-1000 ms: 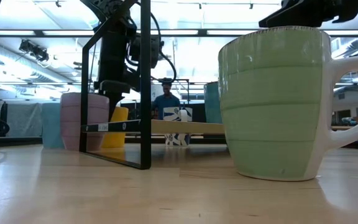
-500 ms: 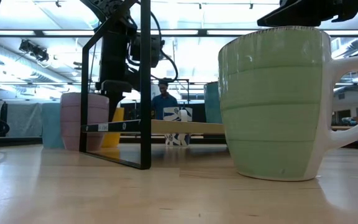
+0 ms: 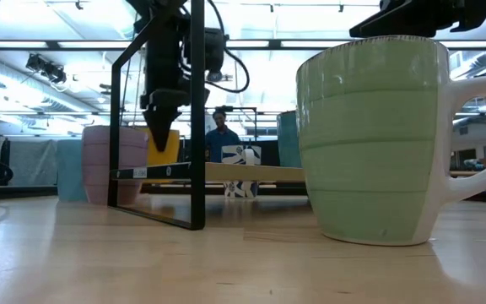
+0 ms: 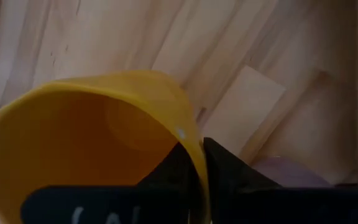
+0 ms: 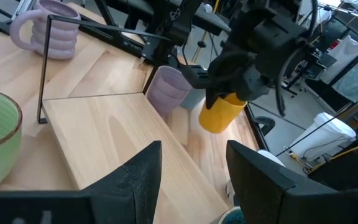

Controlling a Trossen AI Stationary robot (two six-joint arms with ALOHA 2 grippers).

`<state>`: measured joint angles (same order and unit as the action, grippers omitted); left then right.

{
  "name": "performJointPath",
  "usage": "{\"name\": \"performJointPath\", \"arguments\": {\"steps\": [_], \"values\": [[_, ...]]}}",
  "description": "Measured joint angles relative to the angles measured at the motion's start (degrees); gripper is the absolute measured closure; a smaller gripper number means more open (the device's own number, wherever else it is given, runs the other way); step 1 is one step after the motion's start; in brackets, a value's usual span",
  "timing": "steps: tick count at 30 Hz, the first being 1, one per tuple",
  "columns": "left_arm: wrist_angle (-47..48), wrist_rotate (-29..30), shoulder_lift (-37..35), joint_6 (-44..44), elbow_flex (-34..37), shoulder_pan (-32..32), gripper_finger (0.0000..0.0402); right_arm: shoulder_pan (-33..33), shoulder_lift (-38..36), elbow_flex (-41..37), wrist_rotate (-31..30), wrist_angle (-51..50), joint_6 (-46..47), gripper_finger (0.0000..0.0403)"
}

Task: Place coffee mugs
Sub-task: Put the yellow mug on the shelf

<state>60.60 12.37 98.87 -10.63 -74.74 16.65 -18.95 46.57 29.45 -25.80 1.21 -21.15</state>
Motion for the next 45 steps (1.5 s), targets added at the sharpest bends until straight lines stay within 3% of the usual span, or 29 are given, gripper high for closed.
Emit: {"name": "performJointPath", "arguments": {"steps": [13, 20, 27, 33, 38, 45], "values": [[2.12, -4.08, 1.64, -2.16, -14.28, -3.16, 0.0372, 0.9, 0.0, 0.0, -0.52, 0.36, 0.33, 0.0217], [7.13, -11.0, 7.24, -3.71, -25.02, -6.9, 0.0372, 2.02, -0.02, -0.02, -1.23, 0.27, 1.26, 0.0217], [8.69, -12.45, 14.08, -1.88, -37.26, -9.68, 0.0372, 1.91, -0.02, -0.02, -2.23, -2.01, 3.15, 0.0217], [8.87, -14.35, 16.2, -1.65, -39.76, -11.63, 0.0372, 0.92, -1.31, -0.02, -5.95, -2.61, 3.01, 0.0217], [9.14, -14.88, 17.03, 3.6, -39.67, -13.03, 0.0372, 0.49, -1.99, 0.0, -5.79, -3.05, 3.1, 0.0217], [11.09, -14.78, 17.03, 21.26, -39.67, -16.88, 0.037, 0.47, -2.06, 0.0, -4.99, -3.1, 3.59, 0.0217]]}}
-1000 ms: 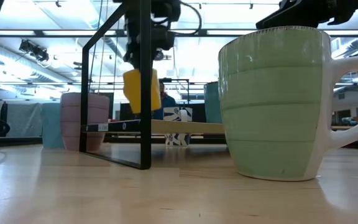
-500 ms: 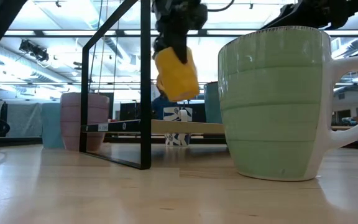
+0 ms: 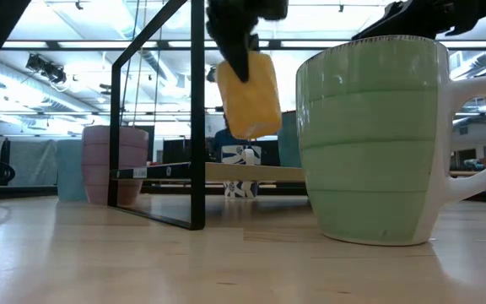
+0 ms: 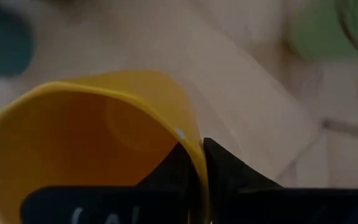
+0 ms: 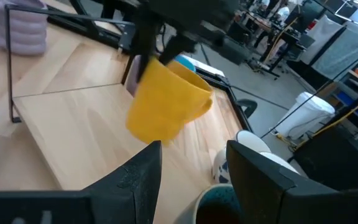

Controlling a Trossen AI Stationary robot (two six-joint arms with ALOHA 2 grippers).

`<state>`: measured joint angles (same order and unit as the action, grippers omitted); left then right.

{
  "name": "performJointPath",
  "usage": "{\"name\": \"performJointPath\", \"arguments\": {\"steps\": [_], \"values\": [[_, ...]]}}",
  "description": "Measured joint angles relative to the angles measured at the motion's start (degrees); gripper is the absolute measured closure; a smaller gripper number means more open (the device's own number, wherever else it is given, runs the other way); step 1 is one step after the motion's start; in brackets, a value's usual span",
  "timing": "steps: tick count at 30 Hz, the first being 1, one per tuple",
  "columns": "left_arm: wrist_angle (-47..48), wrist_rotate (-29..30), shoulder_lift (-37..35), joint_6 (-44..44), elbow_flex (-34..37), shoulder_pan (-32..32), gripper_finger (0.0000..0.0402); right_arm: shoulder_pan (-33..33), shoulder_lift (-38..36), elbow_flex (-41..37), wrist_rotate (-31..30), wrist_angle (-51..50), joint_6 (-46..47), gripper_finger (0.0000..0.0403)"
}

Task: Place coffee mugs
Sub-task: Put the yellow mug on the shelf

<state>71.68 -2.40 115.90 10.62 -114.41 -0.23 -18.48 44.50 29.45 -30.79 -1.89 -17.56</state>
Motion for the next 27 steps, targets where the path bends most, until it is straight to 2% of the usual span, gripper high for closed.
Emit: {"name": "performJointPath", "arguments": {"steps": [6, 15, 21, 27], "values": [[1.63, 7.13, 0.0, 20.33, 0.0, -2.79, 0.0368, -0.67, 0.05, 0.0, 0.42, -0.13, 2.19, 0.0219], [1.27, 5.32, 0.39, 46.23, 0.08, -3.04, 0.0367, -2.45, 0.09, 0.0, 0.55, -1.57, 8.16, 0.0236], [-0.14, 4.76, 1.92, 59.04, 0.09, -2.45, 0.0366, -3.76, 0.72, 0.09, 2.14, -1.76, 12.69, 0.0239], [-2.17, 7.02, 2.47, 67.28, 0.09, -2.55, 0.0367, -3.89, 5.33, 2.05, 2.39, -2.87, 14.14, 0.0238]]}}
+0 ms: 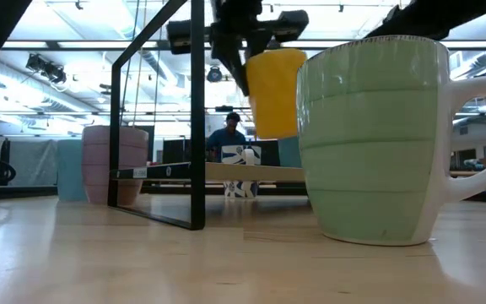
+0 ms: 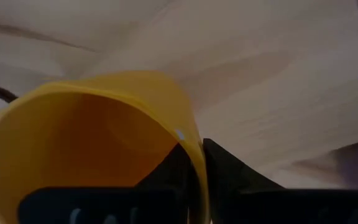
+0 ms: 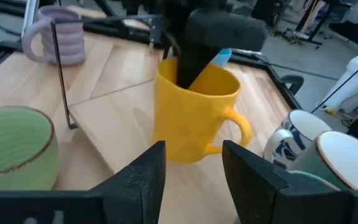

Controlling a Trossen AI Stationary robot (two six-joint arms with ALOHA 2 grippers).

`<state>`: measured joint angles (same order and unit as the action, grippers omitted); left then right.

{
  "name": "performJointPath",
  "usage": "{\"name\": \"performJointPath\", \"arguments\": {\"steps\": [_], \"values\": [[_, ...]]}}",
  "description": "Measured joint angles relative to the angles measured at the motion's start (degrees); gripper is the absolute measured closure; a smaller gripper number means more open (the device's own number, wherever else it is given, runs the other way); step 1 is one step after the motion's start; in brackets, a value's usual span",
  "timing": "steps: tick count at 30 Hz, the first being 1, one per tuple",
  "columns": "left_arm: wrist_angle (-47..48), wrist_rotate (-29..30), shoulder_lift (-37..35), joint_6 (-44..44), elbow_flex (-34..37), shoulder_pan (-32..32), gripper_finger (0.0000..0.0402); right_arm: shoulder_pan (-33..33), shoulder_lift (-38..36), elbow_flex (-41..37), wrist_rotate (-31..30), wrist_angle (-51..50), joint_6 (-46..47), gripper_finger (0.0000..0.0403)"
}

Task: Place coffee mugs
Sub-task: Put the yellow mug on the shelf

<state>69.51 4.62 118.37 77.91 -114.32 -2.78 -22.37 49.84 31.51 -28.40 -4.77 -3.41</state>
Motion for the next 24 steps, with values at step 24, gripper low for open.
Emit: {"name": "performJointPath", "arguments": {"steps": [24], "values": [[-5.62, 8.06, 0.15, 11.27, 0.0, -5.89, 0.0369, 6.67, 18.79, 21.9, 10.8, -19.7, -0.6, 0.0201]]}}
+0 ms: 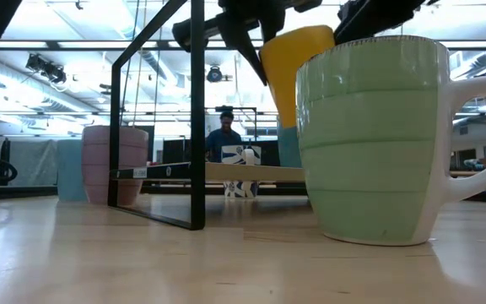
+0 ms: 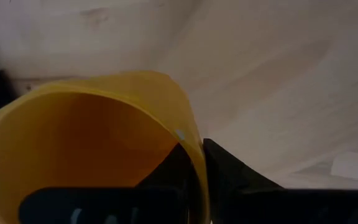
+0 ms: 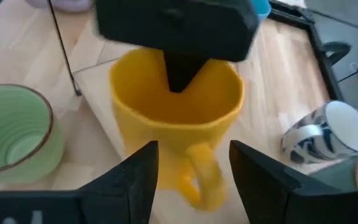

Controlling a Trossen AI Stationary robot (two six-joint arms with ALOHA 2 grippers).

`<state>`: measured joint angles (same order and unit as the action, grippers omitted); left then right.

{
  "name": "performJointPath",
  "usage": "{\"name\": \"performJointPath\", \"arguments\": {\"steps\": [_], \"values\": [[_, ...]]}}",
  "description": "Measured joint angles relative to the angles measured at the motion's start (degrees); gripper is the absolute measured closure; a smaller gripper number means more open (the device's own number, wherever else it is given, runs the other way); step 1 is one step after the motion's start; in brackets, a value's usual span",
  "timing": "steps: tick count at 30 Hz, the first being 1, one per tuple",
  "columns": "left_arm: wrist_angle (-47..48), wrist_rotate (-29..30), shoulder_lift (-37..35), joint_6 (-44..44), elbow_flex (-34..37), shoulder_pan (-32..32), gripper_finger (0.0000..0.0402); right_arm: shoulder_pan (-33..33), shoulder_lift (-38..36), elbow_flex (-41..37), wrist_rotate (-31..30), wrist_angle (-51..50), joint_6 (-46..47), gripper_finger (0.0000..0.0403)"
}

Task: Place coffee mugs
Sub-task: Put the yellow mug on the shelf

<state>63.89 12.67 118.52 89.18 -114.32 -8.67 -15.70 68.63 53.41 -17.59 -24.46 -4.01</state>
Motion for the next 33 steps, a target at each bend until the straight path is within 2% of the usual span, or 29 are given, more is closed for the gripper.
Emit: {"name": "performJointPath", "arguments": {"steps": [10, 21, 28, 33], "values": [[-0.51, 1.15, 0.0, -0.08, 0.0, -0.57, 0.0369, 2.14, 1.31, 0.0, 2.92, -1.95, 0.42, 0.0252], [-1.28, -0.74, 0.0, -3.1, 0.02, -0.05, 0.0367, 2.36, 2.62, 0.07, 4.85, -2.83, 0.9, 0.0346], [-0.93, -0.84, 0.0, -6.07, 0.02, 0.34, 0.0362, 2.4, 2.62, 0.05, 5.26, -2.76, 3.35, 0.0347], [-0.86, -0.73, 0.0, -7.84, 0.02, 0.64, 0.0339, 2.42, 2.64, -0.03, 5.25, -2.88, 4.9, 0.0347]]}}
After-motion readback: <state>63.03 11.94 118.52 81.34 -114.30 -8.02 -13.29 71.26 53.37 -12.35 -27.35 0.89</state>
